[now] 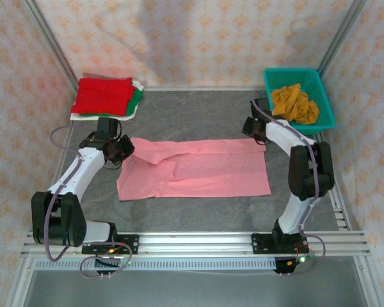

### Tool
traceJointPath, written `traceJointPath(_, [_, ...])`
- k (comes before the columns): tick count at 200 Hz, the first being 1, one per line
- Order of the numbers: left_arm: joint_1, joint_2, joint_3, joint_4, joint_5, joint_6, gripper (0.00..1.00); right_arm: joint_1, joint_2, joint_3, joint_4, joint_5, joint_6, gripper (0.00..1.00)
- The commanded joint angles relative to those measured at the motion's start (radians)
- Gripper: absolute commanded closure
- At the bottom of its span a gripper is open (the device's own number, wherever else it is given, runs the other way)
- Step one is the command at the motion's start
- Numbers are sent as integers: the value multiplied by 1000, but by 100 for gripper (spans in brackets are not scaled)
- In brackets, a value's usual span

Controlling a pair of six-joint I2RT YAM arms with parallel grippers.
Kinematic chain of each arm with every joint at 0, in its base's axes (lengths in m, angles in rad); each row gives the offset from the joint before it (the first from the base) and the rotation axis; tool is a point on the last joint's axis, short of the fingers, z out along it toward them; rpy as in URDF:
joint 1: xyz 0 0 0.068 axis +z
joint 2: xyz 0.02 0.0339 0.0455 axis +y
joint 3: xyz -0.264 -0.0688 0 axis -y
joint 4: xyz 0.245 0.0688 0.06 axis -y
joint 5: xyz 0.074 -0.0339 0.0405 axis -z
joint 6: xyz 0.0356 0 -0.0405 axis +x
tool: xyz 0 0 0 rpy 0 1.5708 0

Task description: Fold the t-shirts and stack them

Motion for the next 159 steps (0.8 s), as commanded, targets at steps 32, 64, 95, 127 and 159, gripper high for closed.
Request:
traceJointPath(32, [6, 1, -22, 41, 25, -9, 100, 26, -25, -13, -185, 89, 15, 56])
traceJointPath(64, [5, 10, -11, 43, 39, -5, 100, -33, -126, -133, -121, 27, 51, 55])
traceJointPath(95, [5, 18, -16, 48, 43, -8, 100, -44, -134, -167, -94, 23, 60, 55])
traceJointPath(127, [4, 26, -6, 42, 49, 0, 100, -45, -97, -167, -80, 7, 82, 55])
traceJointPath(159, [4, 24, -7, 39, 50, 3, 100, -45, -67, -166, -50, 6, 92, 55])
